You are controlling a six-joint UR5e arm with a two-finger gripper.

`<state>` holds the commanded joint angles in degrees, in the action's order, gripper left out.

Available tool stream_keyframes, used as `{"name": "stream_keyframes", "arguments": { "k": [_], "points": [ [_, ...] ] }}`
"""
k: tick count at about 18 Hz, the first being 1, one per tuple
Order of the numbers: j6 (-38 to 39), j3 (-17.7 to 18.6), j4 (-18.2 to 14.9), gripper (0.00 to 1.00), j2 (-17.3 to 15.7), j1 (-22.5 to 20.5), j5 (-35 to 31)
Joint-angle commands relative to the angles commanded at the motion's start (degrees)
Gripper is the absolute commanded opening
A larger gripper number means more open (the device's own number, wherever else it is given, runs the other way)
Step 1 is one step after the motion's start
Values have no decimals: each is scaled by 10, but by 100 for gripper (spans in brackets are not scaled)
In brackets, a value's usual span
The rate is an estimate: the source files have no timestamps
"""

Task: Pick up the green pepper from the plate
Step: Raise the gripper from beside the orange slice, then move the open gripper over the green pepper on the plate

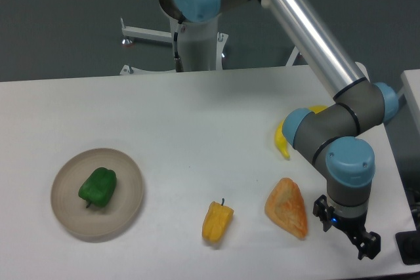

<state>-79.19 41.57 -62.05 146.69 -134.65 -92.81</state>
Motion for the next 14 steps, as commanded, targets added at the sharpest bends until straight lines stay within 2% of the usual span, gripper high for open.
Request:
{"name": "stream_keyframes", "arguments": {
  "k": [5,8,10,14],
  "points": [
    [9,11,-2,100,-13,7,-1],
    [39,43,-2,100,-39,13,0],
    [65,71,-3,100,-63,29,0],
    [147,156,-3,100,-134,57,18]
  ]
}}
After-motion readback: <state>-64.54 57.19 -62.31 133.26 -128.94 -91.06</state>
